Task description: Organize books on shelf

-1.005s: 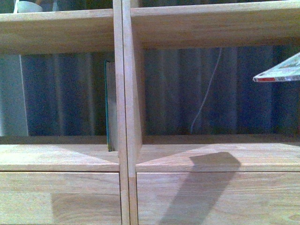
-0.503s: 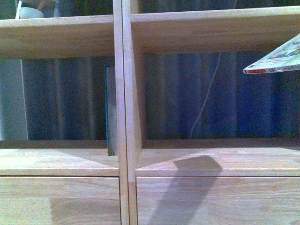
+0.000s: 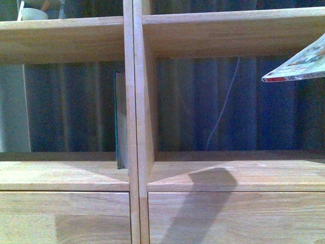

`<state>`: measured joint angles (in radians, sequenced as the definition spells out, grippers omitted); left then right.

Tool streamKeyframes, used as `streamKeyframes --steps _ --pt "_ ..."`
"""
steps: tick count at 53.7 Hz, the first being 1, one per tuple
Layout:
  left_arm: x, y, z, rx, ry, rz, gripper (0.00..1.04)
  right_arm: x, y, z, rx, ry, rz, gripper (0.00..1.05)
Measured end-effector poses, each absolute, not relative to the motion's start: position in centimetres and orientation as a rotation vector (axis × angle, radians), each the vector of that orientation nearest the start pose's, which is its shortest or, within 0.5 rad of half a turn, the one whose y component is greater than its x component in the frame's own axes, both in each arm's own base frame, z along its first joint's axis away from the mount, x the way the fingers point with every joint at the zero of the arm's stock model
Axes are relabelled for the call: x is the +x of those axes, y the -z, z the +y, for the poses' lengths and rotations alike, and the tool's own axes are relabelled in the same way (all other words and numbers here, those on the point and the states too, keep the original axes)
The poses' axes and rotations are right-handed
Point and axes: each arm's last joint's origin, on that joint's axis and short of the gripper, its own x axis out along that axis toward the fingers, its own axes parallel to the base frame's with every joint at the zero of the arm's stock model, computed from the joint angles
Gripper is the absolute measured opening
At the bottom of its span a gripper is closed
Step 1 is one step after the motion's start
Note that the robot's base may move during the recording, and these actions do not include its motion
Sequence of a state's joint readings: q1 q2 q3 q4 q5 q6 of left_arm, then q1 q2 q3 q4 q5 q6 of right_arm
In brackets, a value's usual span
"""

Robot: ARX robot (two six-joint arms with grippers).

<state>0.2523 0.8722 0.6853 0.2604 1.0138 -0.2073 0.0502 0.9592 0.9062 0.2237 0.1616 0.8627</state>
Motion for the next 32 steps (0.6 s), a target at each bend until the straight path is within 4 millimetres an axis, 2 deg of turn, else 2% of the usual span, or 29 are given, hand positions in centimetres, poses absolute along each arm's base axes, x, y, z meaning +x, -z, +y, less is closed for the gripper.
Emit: streamKeyframes --steps 7,14,26,32 --pt "21.1 -34.9 0.3 -0.258 0.839 0.038 0.97 22.1 -39.2 1.1 0.874 -0.009 -0.22 0.07" --pt "22.4 -36.4 -2.2 -0.384 0.943 0.069 0.97 23.1 -40.3 1.5 0.876 -0.052 -0.245 0.07" --pt "23.2 -37.1 -7.4 -0.614 1.068 0.158 0.97 24.5 -42.1 2.2 0.876 -0.115 -0.271 0.07" --pt "23.3 -37.1 -9.4 -0.674 1.115 0.18 0.97 24.8 -42.5 2.2 0.884 -0.132 -0.28 0.07"
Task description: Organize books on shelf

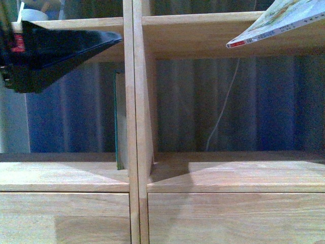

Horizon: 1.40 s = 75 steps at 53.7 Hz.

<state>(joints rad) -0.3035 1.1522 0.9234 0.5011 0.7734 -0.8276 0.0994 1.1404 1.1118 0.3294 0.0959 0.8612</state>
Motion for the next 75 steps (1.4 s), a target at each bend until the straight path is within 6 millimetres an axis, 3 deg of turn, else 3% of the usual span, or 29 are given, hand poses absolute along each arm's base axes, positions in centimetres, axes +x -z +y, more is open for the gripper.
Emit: streamKeyframes --steps 14,33,42,55,75 --pt "24.2 -38.5 -12.0 -0.778 1.177 0.145 0.97 25.0 -42.5 2.3 0.92 -0.15 -0.276 0.07" --pt "25.6 -38.6 -13.2 -0.867 1.171 0.16 0.97 24.5 -42.9 4.2 0.983 -0.243 -0.256 0.07" --pt "25.8 -38.7 -13.0 -0.886 1.174 0.158 0.97 23.0 -43.5 4.5 0.993 -0.285 -0.28 0.07" --pt "25.9 -38.7 -12.6 -0.89 1.166 0.148 0.97 18.2 -43.5 3.4 1.009 -0.266 -0.344 0.07" --pt "25.5 -40.0 -13.3 -0.901 1.182 0.118 0.97 17.3 -42.6 7.5 1.031 -0.409 -0.243 0.07"
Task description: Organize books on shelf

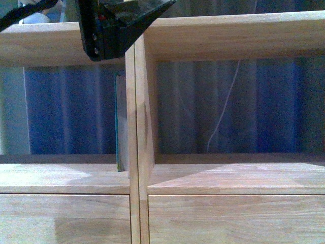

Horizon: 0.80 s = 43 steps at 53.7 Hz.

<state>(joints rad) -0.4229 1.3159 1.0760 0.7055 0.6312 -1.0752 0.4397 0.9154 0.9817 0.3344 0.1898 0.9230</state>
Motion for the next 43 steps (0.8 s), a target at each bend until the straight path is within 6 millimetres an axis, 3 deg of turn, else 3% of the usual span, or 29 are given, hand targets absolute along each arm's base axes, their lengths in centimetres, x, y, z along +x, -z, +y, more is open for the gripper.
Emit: streamKeyframes --steps 28,43 --pt "26.1 -39.7 -13.0 -0.904 1.155 0.117 0.97 15.1 -42.7 8.1 1.042 -0.44 -0.263 0.07" --pt "26.3 -39.9 -12.9 -0.913 1.128 0.085 0.97 14.6 -42.7 9.4 1.051 -0.496 -0.238 0.07"
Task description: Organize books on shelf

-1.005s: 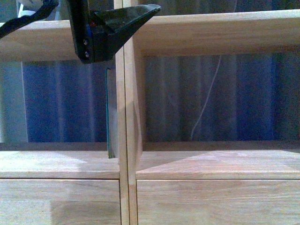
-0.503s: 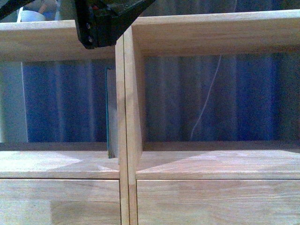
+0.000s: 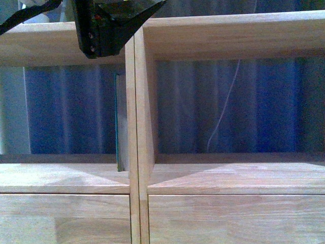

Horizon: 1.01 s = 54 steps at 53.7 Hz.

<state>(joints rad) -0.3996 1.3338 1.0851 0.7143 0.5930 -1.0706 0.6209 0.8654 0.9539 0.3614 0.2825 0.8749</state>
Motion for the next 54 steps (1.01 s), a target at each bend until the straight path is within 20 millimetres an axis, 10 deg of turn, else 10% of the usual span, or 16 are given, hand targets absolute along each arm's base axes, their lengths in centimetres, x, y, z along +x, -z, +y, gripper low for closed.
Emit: streamKeyframes --steps 17,54 --pt "26.2 -40.3 -12.9 -0.915 1.139 0.025 0.97 14.5 -42.5 10.9 1.061 -0.538 -0.196 0.07" --pt "26.3 -40.8 -12.3 -0.997 1.12 -0.026 0.08 14.9 -42.0 11.2 1.054 -0.521 -0.171 0.07"
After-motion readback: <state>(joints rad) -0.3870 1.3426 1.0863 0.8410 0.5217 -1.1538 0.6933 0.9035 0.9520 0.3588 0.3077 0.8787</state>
